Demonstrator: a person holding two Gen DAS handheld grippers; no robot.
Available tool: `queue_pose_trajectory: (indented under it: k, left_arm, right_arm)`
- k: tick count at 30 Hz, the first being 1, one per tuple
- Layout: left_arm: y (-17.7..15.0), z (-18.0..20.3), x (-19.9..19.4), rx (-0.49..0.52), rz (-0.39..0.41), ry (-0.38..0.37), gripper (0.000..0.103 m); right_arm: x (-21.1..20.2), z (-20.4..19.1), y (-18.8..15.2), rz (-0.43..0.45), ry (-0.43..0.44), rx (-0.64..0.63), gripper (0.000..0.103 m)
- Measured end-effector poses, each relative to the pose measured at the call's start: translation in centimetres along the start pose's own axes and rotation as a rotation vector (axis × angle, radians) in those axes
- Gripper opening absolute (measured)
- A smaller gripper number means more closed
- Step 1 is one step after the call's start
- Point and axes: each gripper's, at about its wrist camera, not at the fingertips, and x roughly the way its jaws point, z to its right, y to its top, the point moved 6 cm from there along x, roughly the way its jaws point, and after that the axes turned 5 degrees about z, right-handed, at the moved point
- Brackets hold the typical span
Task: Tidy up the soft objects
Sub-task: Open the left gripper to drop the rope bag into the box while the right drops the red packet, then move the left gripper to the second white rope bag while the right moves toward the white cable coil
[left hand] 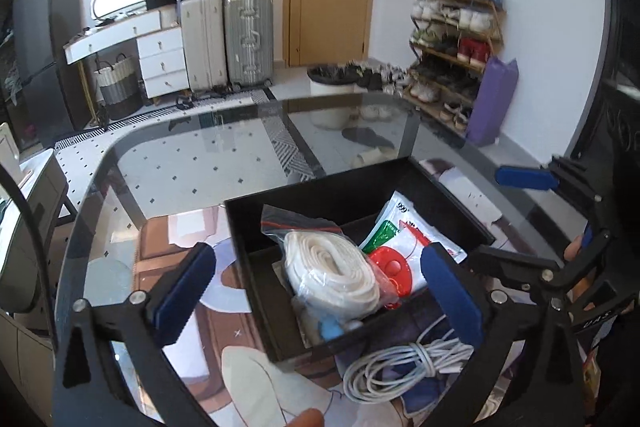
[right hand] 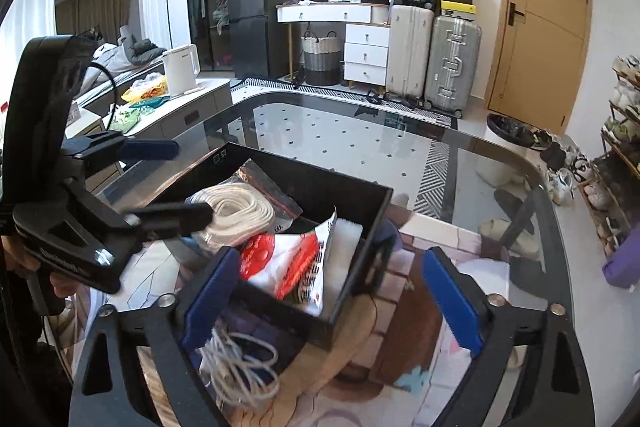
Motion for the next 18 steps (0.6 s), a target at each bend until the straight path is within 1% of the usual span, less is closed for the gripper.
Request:
queue_pose_trajectory:
  k: [5,8,10,14,16,18]
  left_arm:
    - [-1.0,-1.2,-1.8,-0.041,0.022,0.022,0.103]
    - [-1.6,-1.4,-2.7,-0.069,0.033,-0.004,0.103]
    - [-2.2,-1.4,-3.4,-0.079,0.044,-0.004,0.103]
    - [-3.2,-1.0,-4.1,-0.066,0.039,0.021,0.103]
    - [-3.6,-0.7,-4.6,-0.064,0.06,0.026,0.103]
    - [-4.0,-0.5,-5.0,-0.055,0.063,0.03,0.103]
  right_arm:
    - [-2.0,-0.2,-1.3,0.015,0.016,0.035,0.102]
    - [-2.8,-0.8,-2.2,0.006,0.016,0.032,0.102]
    - [-3.2,-1.2,-2.6,0.002,0.012,0.027,0.102]
    - [-3.7,-1.7,-3.7,-0.01,0.019,0.038,0.102]
    - [-3.8,-1.8,-4.1,-0.019,0.016,0.03,0.102]
    - [-4.1,-1.9,-4.4,-0.019,0.008,0.027,0.102]
